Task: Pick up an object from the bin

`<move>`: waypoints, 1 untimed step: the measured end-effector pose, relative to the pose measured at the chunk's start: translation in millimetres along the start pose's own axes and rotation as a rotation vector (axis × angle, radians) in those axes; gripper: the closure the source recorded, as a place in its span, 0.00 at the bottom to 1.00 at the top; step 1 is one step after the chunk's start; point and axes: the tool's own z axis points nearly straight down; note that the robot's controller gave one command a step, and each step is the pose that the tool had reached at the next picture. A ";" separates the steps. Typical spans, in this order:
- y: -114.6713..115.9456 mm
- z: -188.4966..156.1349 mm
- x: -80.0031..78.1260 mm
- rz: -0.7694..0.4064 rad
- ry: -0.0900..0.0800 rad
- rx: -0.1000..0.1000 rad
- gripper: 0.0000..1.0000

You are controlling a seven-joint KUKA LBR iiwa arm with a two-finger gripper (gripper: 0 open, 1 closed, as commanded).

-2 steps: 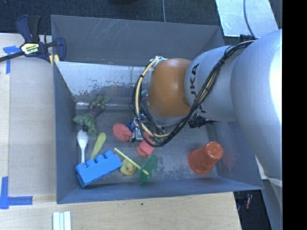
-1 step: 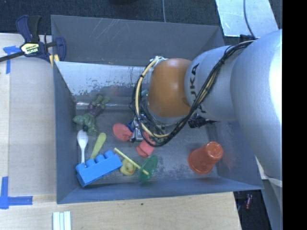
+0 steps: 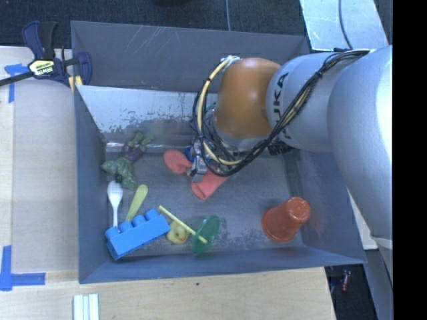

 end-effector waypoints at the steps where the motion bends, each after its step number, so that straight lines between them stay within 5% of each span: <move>1: -3.8 -62.7 2.3 -0.038 0.017 0.009 1.00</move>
Offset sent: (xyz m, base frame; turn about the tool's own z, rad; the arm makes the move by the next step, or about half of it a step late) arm -0.0095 0.0197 0.1367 0.0060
